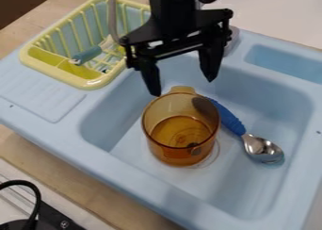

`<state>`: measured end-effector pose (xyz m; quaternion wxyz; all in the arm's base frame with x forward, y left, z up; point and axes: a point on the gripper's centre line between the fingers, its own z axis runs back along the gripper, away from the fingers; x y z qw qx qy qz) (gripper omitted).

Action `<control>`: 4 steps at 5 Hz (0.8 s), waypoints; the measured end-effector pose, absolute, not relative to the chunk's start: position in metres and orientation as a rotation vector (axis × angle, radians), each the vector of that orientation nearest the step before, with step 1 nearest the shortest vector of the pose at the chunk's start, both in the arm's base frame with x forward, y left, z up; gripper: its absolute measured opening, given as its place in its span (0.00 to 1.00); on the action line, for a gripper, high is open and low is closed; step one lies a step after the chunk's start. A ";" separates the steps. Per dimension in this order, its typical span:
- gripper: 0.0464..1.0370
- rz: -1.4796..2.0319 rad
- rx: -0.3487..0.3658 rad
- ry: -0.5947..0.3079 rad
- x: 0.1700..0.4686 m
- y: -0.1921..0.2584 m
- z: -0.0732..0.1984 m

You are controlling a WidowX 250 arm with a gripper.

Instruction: Take the blue spoon and put it on the upper side of the sink.

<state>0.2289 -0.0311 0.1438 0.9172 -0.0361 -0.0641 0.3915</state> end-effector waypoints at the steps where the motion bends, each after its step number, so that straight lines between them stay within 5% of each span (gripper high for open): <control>1: 0.96 0.652 -0.036 -0.111 0.213 -0.023 0.151; 2: 0.96 0.525 0.013 -0.061 0.203 -0.002 0.152; 4: 0.96 0.757 0.086 -0.151 0.212 0.035 0.153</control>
